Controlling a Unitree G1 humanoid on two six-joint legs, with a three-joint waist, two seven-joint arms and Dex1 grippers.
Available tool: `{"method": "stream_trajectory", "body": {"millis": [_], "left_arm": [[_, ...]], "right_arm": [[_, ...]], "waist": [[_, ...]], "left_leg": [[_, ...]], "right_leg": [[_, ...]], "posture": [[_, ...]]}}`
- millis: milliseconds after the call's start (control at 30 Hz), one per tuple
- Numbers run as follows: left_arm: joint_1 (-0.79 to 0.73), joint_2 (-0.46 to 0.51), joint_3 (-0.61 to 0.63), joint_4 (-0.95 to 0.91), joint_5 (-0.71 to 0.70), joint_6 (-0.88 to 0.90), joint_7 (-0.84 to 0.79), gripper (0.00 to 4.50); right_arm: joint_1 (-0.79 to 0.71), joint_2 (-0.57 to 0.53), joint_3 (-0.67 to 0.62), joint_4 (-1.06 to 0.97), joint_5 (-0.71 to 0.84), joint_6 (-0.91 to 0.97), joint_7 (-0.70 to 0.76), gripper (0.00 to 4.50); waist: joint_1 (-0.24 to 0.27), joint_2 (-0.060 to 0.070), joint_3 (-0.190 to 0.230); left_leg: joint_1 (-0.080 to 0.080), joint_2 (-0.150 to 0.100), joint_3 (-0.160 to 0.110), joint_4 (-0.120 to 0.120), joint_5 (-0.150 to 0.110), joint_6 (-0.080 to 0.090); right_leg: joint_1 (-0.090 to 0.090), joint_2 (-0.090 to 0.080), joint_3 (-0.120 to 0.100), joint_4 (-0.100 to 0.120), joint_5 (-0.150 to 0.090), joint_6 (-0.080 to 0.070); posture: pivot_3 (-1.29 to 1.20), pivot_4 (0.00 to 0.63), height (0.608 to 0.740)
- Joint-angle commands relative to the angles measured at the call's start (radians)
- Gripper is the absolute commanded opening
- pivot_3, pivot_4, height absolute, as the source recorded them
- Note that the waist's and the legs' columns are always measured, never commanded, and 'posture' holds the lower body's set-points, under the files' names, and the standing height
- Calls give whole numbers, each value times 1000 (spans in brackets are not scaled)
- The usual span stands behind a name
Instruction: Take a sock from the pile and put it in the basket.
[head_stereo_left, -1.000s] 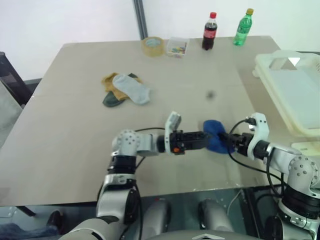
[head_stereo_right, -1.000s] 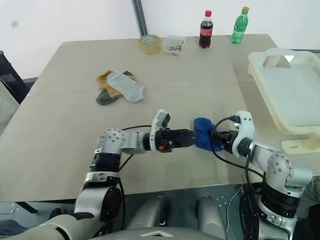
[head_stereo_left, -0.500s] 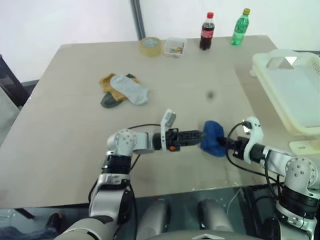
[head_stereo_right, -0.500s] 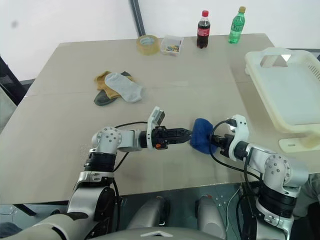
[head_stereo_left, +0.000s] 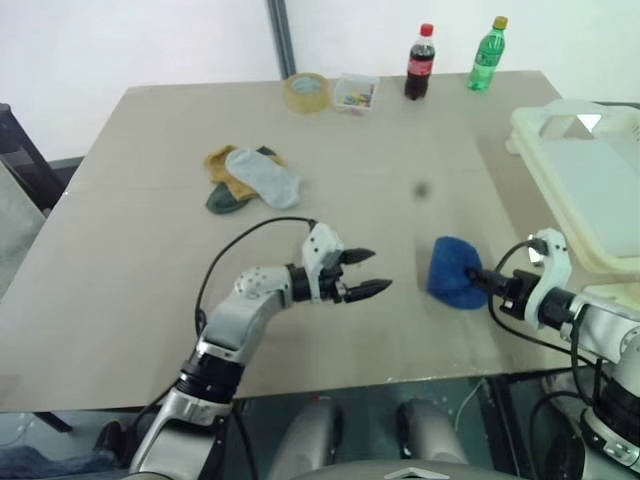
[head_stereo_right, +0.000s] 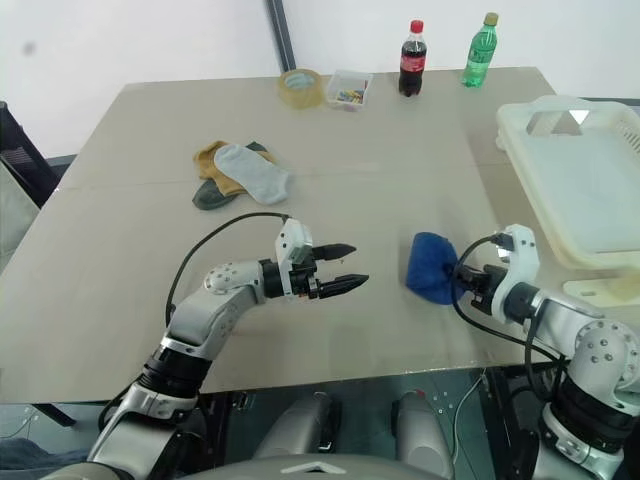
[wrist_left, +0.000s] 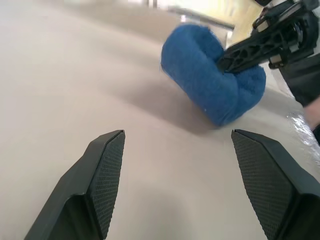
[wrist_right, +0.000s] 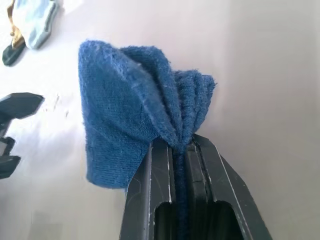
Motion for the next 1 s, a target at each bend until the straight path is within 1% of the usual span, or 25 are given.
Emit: {"method": "stream_trajectory", "body": {"millis": [33, 133, 200, 267, 367, 500, 600, 633, 700, 833, 900, 967, 1000], "left_arm": [[9, -20, -24, 13, 40, -135, -17, 3693], [18, -37, -20, 27, 40, -172, -14, 3693], [23, -44, -18, 36, 37, -195, -15, 3693], [24, -52, -12, 47, 37, -216, -10, 3693], [23, -60, -11, 60, 45, -239, -3, 3693], [29, -74, -21, 64, 55, -267, 1, 3693], [29, -98, -22, 75, 57, -299, 9, 3693], [21, -117, -14, 78, 46, -295, 24, 3693], [2, -143, -7, 88, 49, -304, 46, 3693], [-27, -167, -15, 100, 72, -325, 65, 3693], [-58, -195, -7, 89, 65, -305, 98, 3693], [-78, -212, -2, 79, 58, -290, 119, 3693], [-82, -214, -2, 79, 57, -288, 121, 3693]], "right_arm": [[-20, -22, -19, -13, 62, 6, -30, 146], [-44, -34, -30, 2, 106, 6, -68, 146], [-79, -41, -39, 14, 117, 6, -123, 146], [-120, -72, -53, 33, 146, 6, -170, 146], [-231, -109, -127, 121, 216, 6, -277, 146], [-339, -332, -108, 368, 422, 6, -400, 146], [-421, -498, -107, 517, 469, 6, -458, 146], [-466, -548, -114, 589, 456, 6, -490, 146], [-567, -600, -142, 719, 396, 6, -564, 146], [-698, -638, -161, 860, 282, 6, -621, 146], [-769, -647, -192, 973, 196, -77, -667, 146], [-810, -649, -225, 1076, 129, -167, -703, 146], [-820, -643, -256, 1132, 104, -226, -731, 458]], "waist": [[-1, 0, 0], [-5, 0, 0], [-6, 0, 0], [-5, 0, 0], [-4, 0, 0], [-2, 0, 0], [-2, 0, 0], [-2, 0, 0], [-3, 0, 1], [-3, 1, 1], [-5, 1, 1], [-2, 1, 1], [-2, 1, 1]], "left_leg": [[0, 0, 0, 0, 0, 0], [0, 0, 1, 0, 0, 1], [0, 0, 1, 1, 0, 2], [0, 0, 1, 1, 0, 2], [0, 0, 1, 2, 0, 2], [0, 0, 1, 2, 0, 2], [-1, 0, 3, 2, 0, 3], [-1, 1, 4, 2, -2, 7], [-1, 1, 6, 2, -3, 8], [0, 1, 9, 3, -2, 11], [0, 1, 9, 2, -2, 11], [0, 1, 10, 2, -2, 11], [-1, 1, 10, 3, -3, 11]], "right_leg": [[0, 0, 0, 0, 0, 0], [0, 0, 1, 0, 0, 0], [0, 1, 1, 1, 0, 0], [0, 3, 1, 2, 0, 0], [0, 5, 0, 2, 0, 0], [0, 5, 0, 1, 0, 0], [0, 5, 1, 1, 0, 0], [0, 5, 2, 0, 0, 0], [0, 5, 4, 0, 0, 0], [1, 5, 5, 1, 0, 1], [1, 6, 6, 1, 0, 1], [0, 6, 6, 1, 0, 1], [0, 6, 6, 0, 0, 1]], "posture": [[0, 150, 740], [0, 150, 740], [0, 150, 740], [0, 150, 740], [0, 150, 740], [0, 150, 740], [0, 150, 740], [0, 150, 740], [0, 150, 740], [0, 150, 740], [0, 150, 740], [0, 150, 740], [0, 150, 740]]}}
